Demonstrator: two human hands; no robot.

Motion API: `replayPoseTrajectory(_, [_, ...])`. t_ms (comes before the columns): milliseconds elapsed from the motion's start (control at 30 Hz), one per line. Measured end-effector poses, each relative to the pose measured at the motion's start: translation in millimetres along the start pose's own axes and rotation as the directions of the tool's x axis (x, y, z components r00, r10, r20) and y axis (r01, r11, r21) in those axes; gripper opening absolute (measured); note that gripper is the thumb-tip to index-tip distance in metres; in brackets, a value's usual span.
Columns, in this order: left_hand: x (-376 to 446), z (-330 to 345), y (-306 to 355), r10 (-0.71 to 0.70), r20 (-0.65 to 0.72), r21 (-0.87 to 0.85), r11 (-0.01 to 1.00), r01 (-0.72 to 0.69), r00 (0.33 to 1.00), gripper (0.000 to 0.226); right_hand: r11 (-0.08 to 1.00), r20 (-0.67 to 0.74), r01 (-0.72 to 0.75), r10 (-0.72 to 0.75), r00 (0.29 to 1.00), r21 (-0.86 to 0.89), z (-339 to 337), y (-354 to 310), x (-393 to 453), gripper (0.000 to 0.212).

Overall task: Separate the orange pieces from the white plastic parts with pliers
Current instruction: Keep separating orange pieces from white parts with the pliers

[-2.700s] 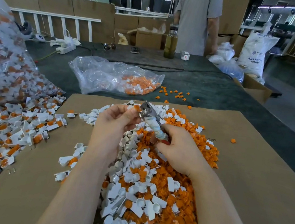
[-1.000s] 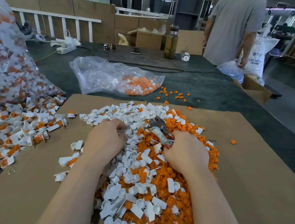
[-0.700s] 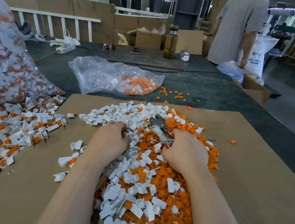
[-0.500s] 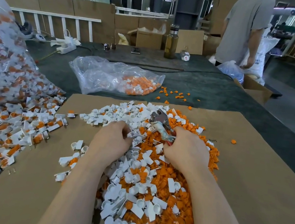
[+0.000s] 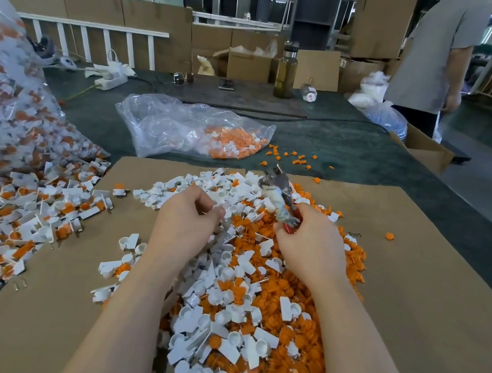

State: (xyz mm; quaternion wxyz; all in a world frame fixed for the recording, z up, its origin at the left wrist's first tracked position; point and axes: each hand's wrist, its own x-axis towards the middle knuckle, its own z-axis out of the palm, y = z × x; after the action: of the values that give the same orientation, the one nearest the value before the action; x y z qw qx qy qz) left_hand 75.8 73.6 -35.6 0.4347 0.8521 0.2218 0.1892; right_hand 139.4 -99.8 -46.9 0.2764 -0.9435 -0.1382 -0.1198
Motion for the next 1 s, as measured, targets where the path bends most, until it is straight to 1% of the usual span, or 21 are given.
replayPoseTrajectory(67, [0.3,0.5,0.5,0.015,-0.008,-0.061,0.998,-0.015,1.000,0.017,0.998,0.011,0.009,-0.010,1.000,0.063,0.2,0.3,0.8,0.013])
replayPoseTrajectory(133, [0.0,0.7,1.3,0.036,-0.022,-0.056,0.998,-0.037,0.999,0.016,0.995,0.015,0.019,-0.021,1.000,0.093,1.1,-0.4,0.9,0.018])
replayPoseTrajectory(200, [-0.8,1.6,1.2,0.090,-0.048,0.082,0.993,-0.086,0.995,0.016,0.995,0.008,0.031,-0.032,0.999,0.090,2.0,-1.5,0.6,0.018])
replayPoseTrajectory(267, [-2.5,3.6,1.2,0.162,-0.051,0.251,0.957,-0.144,0.986,0.014,0.996,-0.009,0.045,-0.045,0.999,0.080,2.4,-2.4,-0.3,0.016])
replayPoseTrajectory(300, [-3.2,4.7,1.2,0.183,-0.043,0.308,0.938,-0.161,0.982,0.010,0.995,-0.019,0.050,-0.049,0.999,0.081,2.2,-2.5,-0.5,0.014])
replayPoseTrajectory(367, [-4.1,5.6,2.2,0.181,-0.019,0.368,0.916,-0.161,0.983,0.004,0.994,-0.039,0.048,-0.044,0.998,0.097,1.6,-2.8,-0.6,0.012])
replayPoseTrajectory(400, [-4.1,5.7,2.7,0.169,-0.002,0.379,0.912,-0.156,0.986,0.006,0.994,-0.046,0.042,-0.038,0.998,0.103,1.7,-3.0,-0.6,0.013])
replayPoseTrajectory(500, [-4.3,5.3,1.8,0.146,0.078,0.355,0.920,-0.165,0.986,0.018,0.995,-0.044,0.031,-0.027,0.999,0.097,2.5,-3.1,0.3,0.014])
replayPoseTrajectory(567, [-5.0,4.8,-0.2,0.139,0.132,0.324,0.930,-0.175,0.981,0.028,0.994,-0.041,0.031,-0.027,0.999,0.102,3.2,-3.4,0.3,0.022])
replayPoseTrajectory(600, [-4.9,4.8,-1.3,0.136,0.147,0.306,0.935,-0.176,0.980,0.029,0.993,-0.042,0.031,-0.027,0.999,0.110,3.1,-3.6,0.3,0.024])
replayPoseTrajectory(733, [-3.8,8.0,-1.1,0.145,0.139,0.275,0.945,-0.179,0.980,0.013,0.985,-0.057,0.049,-0.040,0.998,0.165,1.4,-5.6,-0.8,0.021])
replayPoseTrajectory(867, [-3.3,9.9,-0.3,0.154,0.178,0.241,0.951,-0.195,0.972,0.012,0.976,-0.055,0.057,-0.047,0.997,0.208,0.5,-7.6,-0.9,0.018])
replayPoseTrajectory(1000, [-4.1,8.1,-0.7,0.142,0.193,0.197,0.964,-0.180,0.971,0.014,0.970,-0.057,0.044,-0.032,0.998,0.239,0.4,-6.4,-0.7,0.021])
